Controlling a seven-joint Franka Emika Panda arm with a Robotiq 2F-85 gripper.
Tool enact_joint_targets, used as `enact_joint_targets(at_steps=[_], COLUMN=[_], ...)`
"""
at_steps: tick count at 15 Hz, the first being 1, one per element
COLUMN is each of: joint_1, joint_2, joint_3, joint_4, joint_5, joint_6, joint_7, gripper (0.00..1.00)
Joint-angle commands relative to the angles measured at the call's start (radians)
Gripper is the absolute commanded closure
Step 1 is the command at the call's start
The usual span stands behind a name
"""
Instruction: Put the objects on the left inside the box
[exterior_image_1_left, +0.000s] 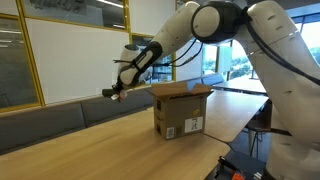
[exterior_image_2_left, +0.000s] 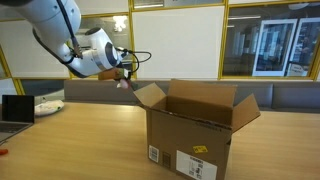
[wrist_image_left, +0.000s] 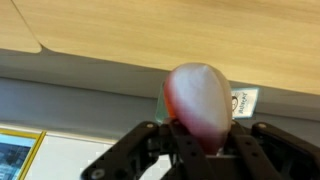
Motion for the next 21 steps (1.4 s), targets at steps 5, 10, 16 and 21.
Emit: enact_joint_targets(at_steps=[5, 10, 16, 21], joint_1=[0.158, 0.150, 0.090, 0.076], joint_2=[-0.373, -0.554, -0.687, -0.664], joint_3=[-0.315, -0.438, -0.457, -0.488], joint_4=[-0.282, -0.328, -0.474, -0.558], joint_5=[-0.367, -0.766, -0.845, -0.777], joint_6=[0.169, 0.084, -0.050, -0.034], joint_7=[0.367, 0.676, 0.744, 0.719], gripper=[0.88, 0.88, 0.87, 0.88])
